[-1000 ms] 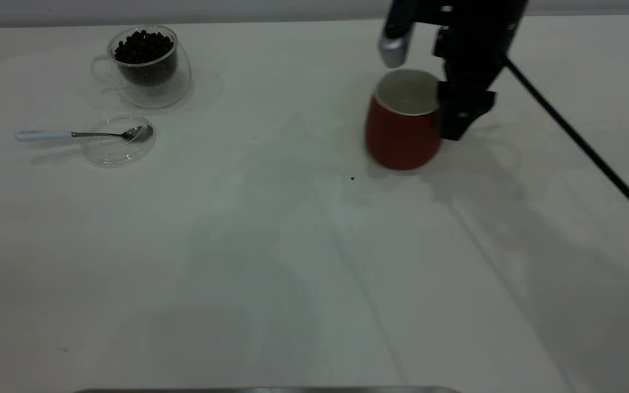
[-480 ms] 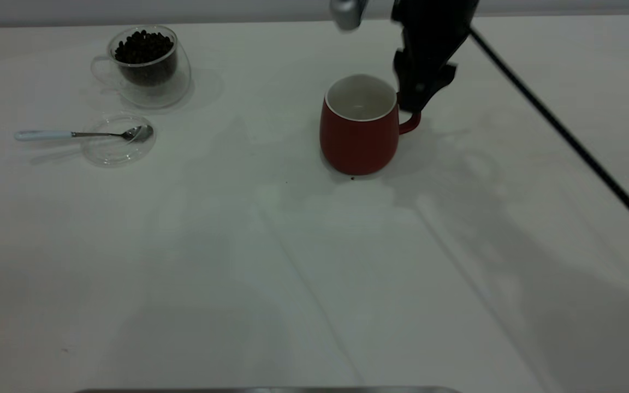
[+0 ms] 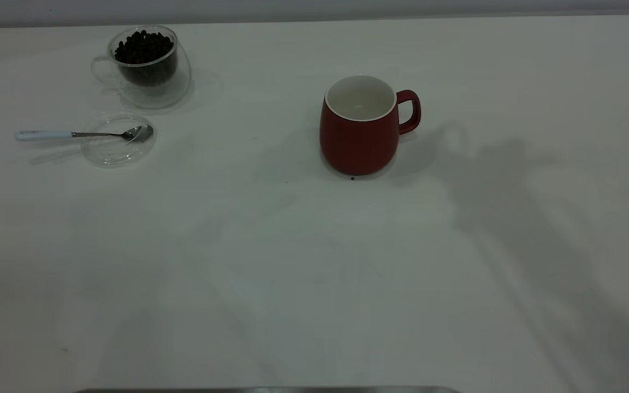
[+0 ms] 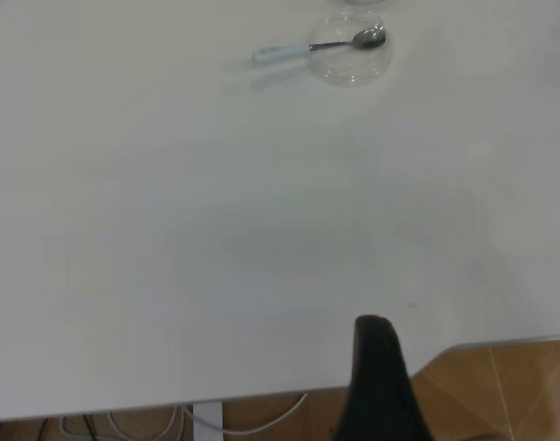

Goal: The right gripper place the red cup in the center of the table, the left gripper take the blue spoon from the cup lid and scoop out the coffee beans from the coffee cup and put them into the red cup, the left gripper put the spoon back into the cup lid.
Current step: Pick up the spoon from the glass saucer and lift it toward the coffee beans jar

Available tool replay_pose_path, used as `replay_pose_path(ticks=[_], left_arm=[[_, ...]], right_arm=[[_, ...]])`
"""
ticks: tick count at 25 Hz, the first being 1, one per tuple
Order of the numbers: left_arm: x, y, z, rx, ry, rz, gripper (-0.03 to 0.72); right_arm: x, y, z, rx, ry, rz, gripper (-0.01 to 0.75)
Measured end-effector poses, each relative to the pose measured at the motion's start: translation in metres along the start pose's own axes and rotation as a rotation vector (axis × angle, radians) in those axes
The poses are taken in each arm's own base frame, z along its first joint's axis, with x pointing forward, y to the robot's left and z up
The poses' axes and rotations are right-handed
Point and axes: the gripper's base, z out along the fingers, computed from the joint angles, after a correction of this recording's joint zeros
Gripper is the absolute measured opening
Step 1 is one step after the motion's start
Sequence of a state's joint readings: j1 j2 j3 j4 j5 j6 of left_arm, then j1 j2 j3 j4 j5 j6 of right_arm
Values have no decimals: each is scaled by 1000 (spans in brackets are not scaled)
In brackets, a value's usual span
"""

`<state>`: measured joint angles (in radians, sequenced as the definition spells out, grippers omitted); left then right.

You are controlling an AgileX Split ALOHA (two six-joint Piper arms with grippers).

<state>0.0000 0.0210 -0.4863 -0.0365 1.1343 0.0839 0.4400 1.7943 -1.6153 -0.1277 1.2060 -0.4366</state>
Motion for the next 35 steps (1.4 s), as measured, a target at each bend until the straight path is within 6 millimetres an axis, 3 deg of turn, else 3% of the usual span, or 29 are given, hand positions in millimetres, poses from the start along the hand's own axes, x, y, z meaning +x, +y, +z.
replay_pose_path(ticks=[5, 8, 15, 19, 29, 35], left_arm=[[0, 0, 0, 0, 0, 0, 595], [0, 0, 0, 0, 0, 0, 595], [0, 0, 0, 0, 0, 0, 595], [0, 0, 0, 0, 0, 0, 595], [0, 0, 0, 0, 0, 0, 595], [0, 0, 0, 0, 0, 0, 595]], right_arm=[[32, 8, -67, 57, -114, 66, 544], [67, 22, -98, 76, -164, 95, 546], [155, 62, -141, 125, -280, 157, 546], [201, 86, -144, 138, -335, 219, 546], [302, 141, -122, 215, -495, 473, 546], [324, 169, -99, 298, -619, 660, 546]])
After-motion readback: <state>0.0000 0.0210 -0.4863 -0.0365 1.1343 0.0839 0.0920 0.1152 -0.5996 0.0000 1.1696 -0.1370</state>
